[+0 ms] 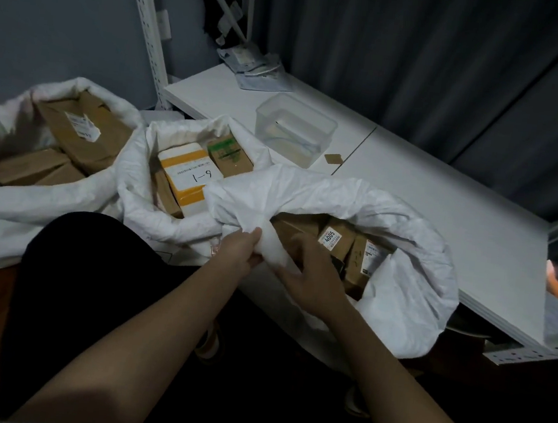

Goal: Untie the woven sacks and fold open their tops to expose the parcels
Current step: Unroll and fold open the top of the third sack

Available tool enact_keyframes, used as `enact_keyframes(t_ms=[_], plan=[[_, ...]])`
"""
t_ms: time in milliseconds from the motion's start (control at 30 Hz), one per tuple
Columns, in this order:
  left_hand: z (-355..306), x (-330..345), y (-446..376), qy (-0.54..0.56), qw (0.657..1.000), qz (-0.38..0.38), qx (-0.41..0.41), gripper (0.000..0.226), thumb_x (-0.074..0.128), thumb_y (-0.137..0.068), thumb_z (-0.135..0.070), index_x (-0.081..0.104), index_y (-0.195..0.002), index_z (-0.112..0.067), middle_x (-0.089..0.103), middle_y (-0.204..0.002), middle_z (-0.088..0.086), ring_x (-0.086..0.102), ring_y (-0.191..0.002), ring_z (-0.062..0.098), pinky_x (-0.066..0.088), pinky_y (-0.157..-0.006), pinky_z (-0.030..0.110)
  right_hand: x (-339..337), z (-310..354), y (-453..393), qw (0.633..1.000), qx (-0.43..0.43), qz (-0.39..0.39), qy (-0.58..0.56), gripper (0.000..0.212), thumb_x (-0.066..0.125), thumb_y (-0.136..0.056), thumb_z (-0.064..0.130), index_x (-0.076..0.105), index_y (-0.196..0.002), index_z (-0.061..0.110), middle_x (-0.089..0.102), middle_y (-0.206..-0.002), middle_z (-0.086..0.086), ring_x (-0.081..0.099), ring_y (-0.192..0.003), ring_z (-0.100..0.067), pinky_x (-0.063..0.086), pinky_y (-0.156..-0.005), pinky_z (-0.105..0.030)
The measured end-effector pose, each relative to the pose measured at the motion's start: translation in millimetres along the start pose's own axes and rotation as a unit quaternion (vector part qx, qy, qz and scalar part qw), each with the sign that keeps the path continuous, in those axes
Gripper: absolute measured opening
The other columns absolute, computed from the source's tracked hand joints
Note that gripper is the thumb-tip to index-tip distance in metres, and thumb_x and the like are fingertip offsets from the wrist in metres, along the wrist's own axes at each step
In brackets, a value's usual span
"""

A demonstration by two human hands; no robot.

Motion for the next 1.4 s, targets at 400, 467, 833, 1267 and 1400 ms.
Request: enact_keyframes(t_ms=[400,467,833,1267,1400], plan=[[-25,-33,-8,-0.050,0.997,-0.053,0.004,0.057,0.050,-0.097,-0.031,0.030,-0.144,-0.006,0.048,-0.132,0.015,0.052,-0.117,0.038,0.050,-0.079,0.043,54,40,-13,0.952,-0.201,-0.052,0.225,0.019,0.044,-0.073,0.016,0.061,-0.077,0.007,0.055,-0.075,-0.010,0.054,-0.065,-0.026,0.037,-0.048,-0.027],[-31,-36,-12,-0.114,0.989,-0.082,0.044,0.052,0.049,-0.097,-0.021,0.032,-0.144,-0.007,0.047,-0.134,0.017,0.051,-0.115,0.036,0.050,-0.082,0.042,63,33,-10,0.950,-0.217,-0.010,0.225,0.024,0.045,-0.076,0.023,0.064,-0.080,0.010,0.057,-0.081,-0.010,0.054,-0.070,-0.026,0.043,-0.052,-0.030],[-28,-38,-12,-0.256,0.965,0.023,0.058,0.046,0.040,-0.097,-0.044,0.051,-0.127,-0.012,0.056,-0.125,0.006,0.056,-0.112,0.025,0.045,-0.101,0.044,64,-19,-39,0.970,0.140,-0.121,-0.155,0.016,0.069,-0.081,0.009,0.065,-0.096,0.008,0.064,-0.091,-0.004,0.058,-0.084,-0.012,0.039,-0.069,-0.010],[-48,-41,-26,-0.111,0.974,-0.001,0.196,0.012,0.057,-0.091,-0.010,0.063,-0.094,-0.020,0.067,-0.103,0.009,0.065,-0.096,0.028,0.056,-0.072,0.037,67,-7,-56,0.978,0.089,-0.040,-0.186,0.031,0.067,-0.085,0.031,0.057,-0.108,0.014,0.052,-0.110,-0.004,0.055,-0.096,-0.011,0.046,-0.074,-0.017],[-33,-42,-26,-0.074,0.995,0.023,0.061,0.021,0.048,-0.091,-0.020,0.061,-0.104,-0.010,0.068,-0.095,0.011,0.064,-0.079,0.023,0.053,-0.062,0.031,84,-32,-56,0.943,0.245,-0.059,-0.220,0.031,0.072,-0.082,0.018,0.056,-0.109,0.016,0.056,-0.103,0.002,0.055,-0.089,-0.007,0.039,-0.064,-0.005]])
Point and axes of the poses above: each hand's wrist, its own y-axis away from the middle knuckle, its own x-axis out of the palm, z = x × y, the point moved 10 cm from there along -y, towards the middle knuckle
